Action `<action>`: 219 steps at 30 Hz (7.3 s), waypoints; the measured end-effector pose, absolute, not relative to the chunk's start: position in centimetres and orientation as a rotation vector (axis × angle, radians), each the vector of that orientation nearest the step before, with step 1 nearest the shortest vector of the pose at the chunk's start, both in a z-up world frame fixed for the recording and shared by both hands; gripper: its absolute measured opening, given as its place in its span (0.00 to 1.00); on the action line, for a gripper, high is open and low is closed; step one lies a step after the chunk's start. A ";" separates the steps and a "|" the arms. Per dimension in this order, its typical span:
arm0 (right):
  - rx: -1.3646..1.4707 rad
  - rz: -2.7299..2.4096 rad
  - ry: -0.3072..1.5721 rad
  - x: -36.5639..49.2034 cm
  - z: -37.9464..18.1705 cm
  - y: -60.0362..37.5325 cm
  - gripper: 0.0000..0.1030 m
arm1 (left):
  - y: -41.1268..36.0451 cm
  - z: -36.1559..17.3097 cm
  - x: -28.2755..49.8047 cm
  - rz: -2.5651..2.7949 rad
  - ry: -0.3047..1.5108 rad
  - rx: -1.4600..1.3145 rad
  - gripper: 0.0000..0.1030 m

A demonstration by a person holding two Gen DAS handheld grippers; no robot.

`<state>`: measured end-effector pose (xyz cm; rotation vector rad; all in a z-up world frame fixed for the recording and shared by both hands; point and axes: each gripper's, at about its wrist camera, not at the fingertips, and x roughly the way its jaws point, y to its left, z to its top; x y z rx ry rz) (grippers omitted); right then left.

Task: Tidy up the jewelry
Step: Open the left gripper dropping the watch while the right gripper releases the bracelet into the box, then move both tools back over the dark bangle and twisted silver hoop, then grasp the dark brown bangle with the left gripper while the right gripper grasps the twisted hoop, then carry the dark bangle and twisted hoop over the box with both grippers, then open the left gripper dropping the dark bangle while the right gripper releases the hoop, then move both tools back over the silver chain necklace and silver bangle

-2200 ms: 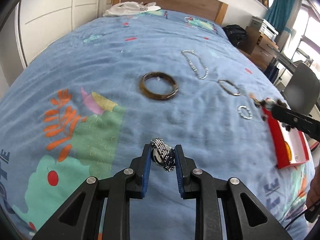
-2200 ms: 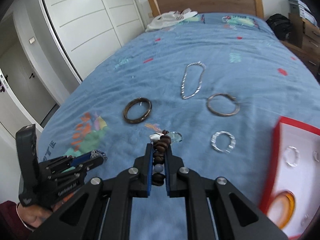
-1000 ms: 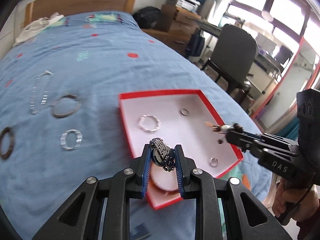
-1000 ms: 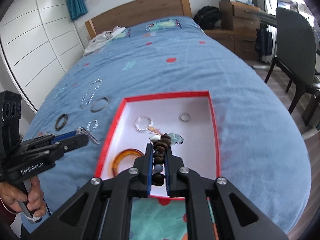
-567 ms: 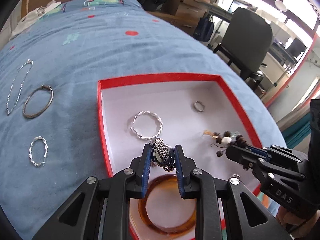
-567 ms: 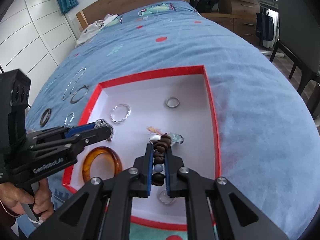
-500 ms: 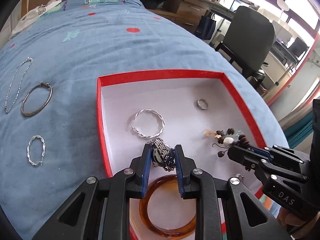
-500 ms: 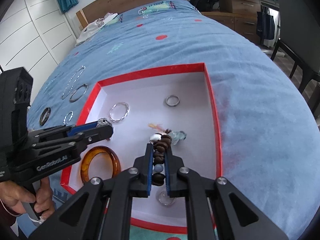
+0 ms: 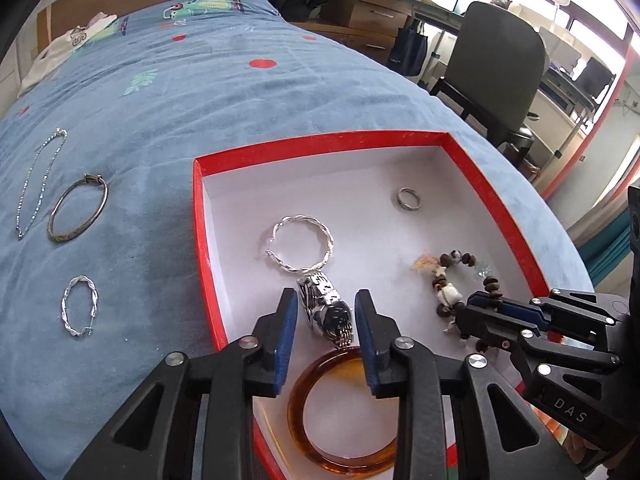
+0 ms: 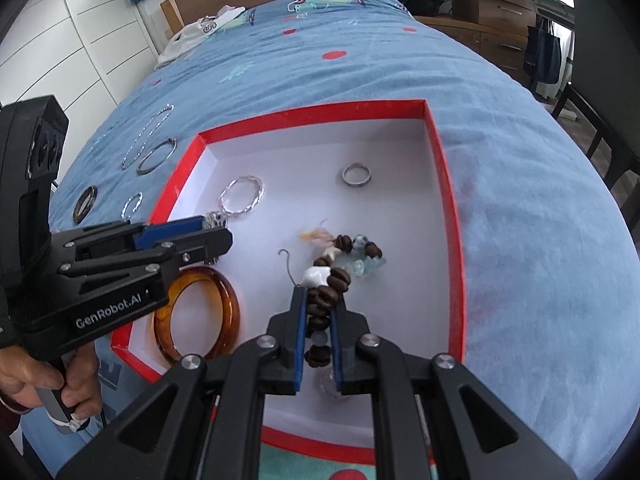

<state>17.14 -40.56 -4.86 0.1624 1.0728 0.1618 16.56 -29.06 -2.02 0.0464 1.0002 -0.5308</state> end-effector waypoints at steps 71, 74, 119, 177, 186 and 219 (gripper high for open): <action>0.132 0.253 1.058 23.8 -3.8 -17.9 0.45 | 3.3 -2.1 18.7 -0.021 0.907 -0.100 0.99; 0.131 0.247 1.070 24.9 -4.7 -17.6 0.48 | 3.3 -3.2 20.1 -0.017 0.929 -0.099 0.99; 0.175 0.132 0.925 20.0 1.2 -28.3 0.36 | -9.0 3.7 19.3 -0.205 0.838 -0.048 0.74; 0.056 0.099 1.174 15.4 -4.6 -40.0 0.42 | -31.6 -0.6 19.9 -0.511 1.031 0.217 0.76; 0.059 0.072 1.083 13.9 0.9 -39.1 0.42 | -25.7 4.7 18.0 -0.489 0.927 0.132 0.83; 0.203 0.269 1.091 33.8 -4.5 -19.1 0.65 | -4.5 -2.5 34.9 -0.132 0.999 -0.049 0.96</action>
